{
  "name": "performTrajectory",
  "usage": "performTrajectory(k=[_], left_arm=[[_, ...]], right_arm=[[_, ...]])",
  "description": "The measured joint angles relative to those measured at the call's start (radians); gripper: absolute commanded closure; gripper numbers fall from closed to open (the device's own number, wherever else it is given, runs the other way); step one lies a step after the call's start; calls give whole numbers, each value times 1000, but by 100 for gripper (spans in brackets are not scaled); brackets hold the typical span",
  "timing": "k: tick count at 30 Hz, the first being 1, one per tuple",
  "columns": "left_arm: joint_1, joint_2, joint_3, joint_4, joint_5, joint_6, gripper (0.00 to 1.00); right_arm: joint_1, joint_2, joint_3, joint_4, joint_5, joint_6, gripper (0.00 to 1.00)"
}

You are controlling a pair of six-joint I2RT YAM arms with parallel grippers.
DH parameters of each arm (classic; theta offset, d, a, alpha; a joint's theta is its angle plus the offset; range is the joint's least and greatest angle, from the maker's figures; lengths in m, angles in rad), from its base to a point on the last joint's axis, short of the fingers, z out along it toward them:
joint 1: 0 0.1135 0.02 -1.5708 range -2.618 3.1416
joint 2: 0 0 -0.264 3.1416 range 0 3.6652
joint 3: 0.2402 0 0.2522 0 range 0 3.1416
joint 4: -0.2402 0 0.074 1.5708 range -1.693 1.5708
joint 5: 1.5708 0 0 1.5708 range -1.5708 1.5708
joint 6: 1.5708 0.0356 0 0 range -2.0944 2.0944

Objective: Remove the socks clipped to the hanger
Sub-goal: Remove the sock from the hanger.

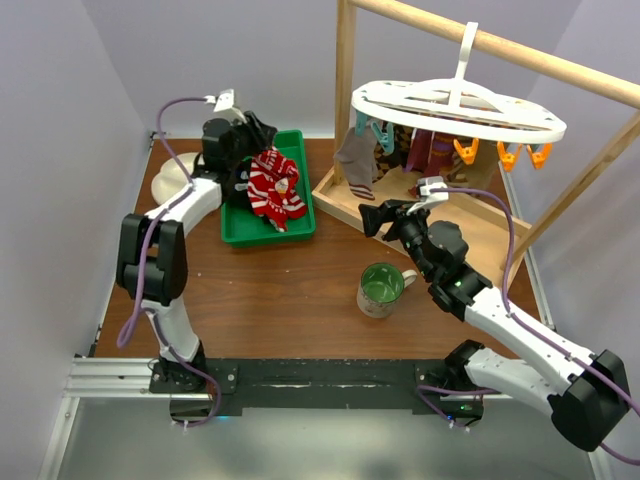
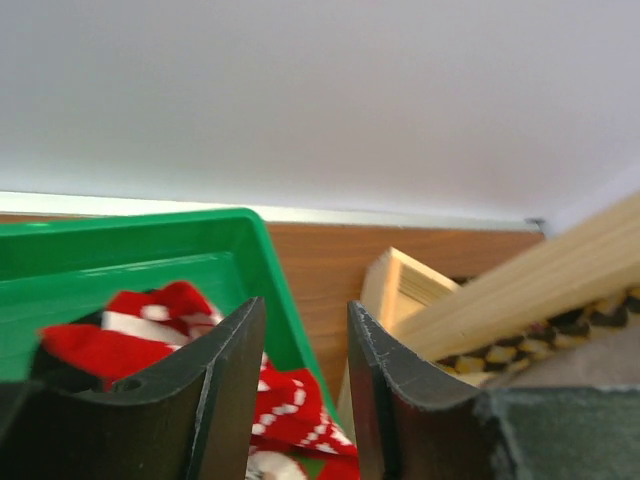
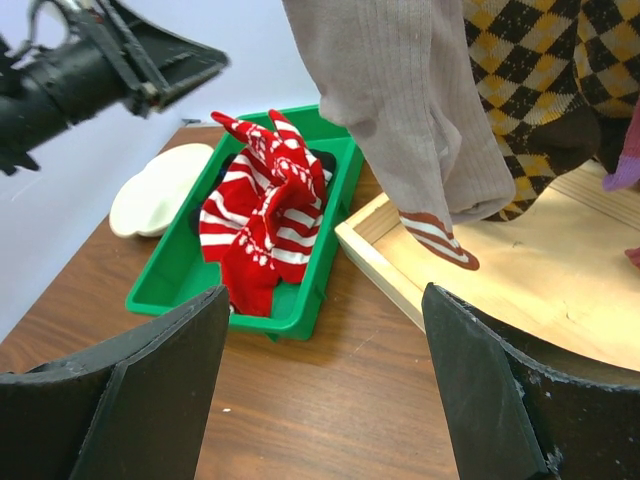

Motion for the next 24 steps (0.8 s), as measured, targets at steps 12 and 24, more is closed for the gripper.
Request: performTrajectory(k=[12,24], left_arm=[[-26,149,-47,2,66,-37,62],[-25,137,-91,56,89,-52,58]], right_arm=[[0,4,0,1,0,1,14],[-29,329,150,138,59,-15,1]])
